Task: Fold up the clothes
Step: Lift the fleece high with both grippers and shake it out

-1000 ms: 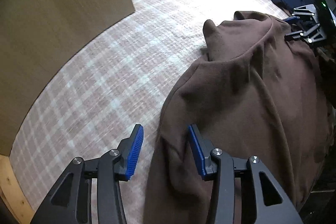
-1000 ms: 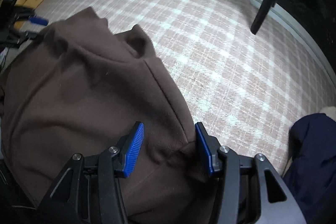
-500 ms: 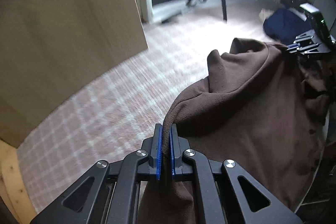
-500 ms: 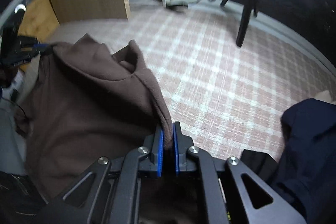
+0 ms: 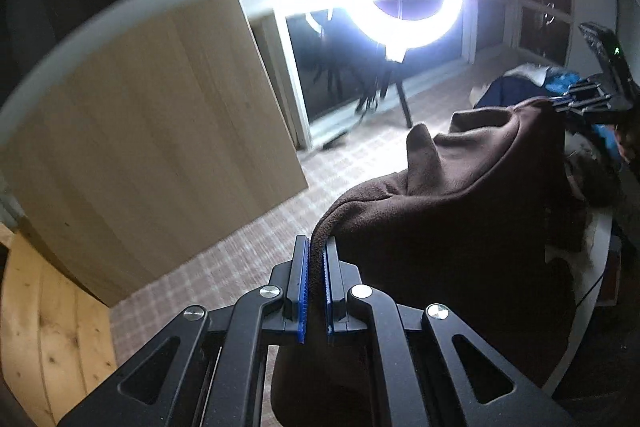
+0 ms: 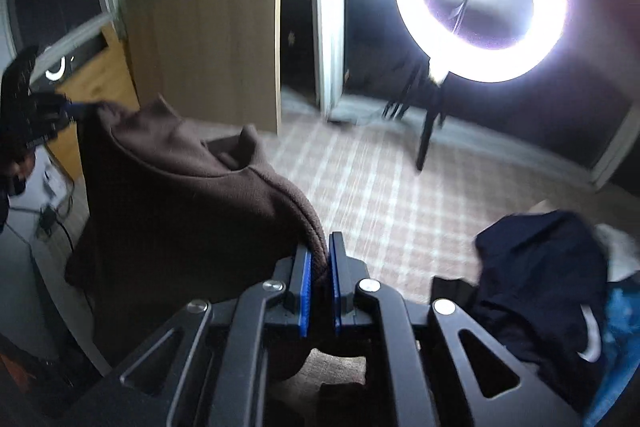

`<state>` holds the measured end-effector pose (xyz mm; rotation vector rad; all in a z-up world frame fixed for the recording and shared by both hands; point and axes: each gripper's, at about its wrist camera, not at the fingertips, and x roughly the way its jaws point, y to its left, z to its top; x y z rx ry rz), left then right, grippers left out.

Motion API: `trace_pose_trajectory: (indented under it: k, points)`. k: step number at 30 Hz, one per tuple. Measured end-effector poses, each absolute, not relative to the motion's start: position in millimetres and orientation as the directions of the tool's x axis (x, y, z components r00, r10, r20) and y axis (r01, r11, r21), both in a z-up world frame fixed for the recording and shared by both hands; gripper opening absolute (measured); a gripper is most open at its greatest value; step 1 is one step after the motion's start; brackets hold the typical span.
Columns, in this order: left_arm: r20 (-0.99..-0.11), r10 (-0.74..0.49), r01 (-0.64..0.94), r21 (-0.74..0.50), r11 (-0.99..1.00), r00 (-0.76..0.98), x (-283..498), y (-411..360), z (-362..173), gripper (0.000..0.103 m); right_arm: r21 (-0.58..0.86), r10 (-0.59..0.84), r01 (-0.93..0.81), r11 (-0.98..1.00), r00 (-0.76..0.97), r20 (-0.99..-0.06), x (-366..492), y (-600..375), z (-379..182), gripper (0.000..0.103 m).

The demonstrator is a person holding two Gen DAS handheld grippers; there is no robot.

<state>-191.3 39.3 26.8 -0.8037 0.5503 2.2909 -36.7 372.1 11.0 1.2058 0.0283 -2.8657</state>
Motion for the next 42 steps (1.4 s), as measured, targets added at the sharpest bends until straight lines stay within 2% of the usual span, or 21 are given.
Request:
trace_pose_trajectory:
  k: [5, 11, 21, 23, 27, 32, 38, 42]
  points:
    - [-0.549, 0.448, -0.643, 0.231, -0.73, -0.706, -124, 10, 93, 0.006, -0.067, 0.015, 0.03, -0.997, -0.812, -0.583, 38, 346, 92, 0.008]
    - [-0.388, 0.405, -0.532, 0.312, -0.788, -0.828, -14, -14, 172, 0.006, -0.156, 0.008, 0.059, -0.986, -0.917, -0.398, 139, 312, 172, 0.007]
    - [-0.177, 0.333, -0.376, 0.372, -0.849, -0.926, 122, -35, 275, 0.006, -0.283, 0.035, 0.014, -0.959, -0.986, -0.166, 280, 279, 272, 0.007]
    - [-0.156, 0.317, -0.353, 0.387, -0.852, -0.936, 130, -35, 284, 0.006, -0.307, 0.045, -0.001, -0.952, -0.99, -0.136, 293, 275, 283, 0.007]
    - [-0.172, 0.308, -0.352, 0.407, -0.843, -0.936, 116, -31, 280, 0.006, -0.357, 0.09, -0.041, -0.933, -0.989, -0.119, 287, 273, 281, 0.007]
    - [-0.219, 0.307, -0.373, 0.417, -0.829, -0.926, 73, -23, 264, 0.006, -0.344, 0.111, -0.049, -0.938, -0.98, -0.165, 236, 287, 260, 0.007]
    - [-0.295, 0.304, -0.41, 0.428, -0.805, -0.906, -52, -1, 220, 0.006, -0.347, 0.16, -0.073, -0.935, -0.961, -0.227, 127, 315, 233, 0.007]
    - [-0.382, 0.303, -0.459, 0.437, -0.773, -0.873, -148, 25, 171, 0.006, -0.374, 0.233, -0.113, -0.92, -0.927, -0.294, 29, 340, 199, 0.007]
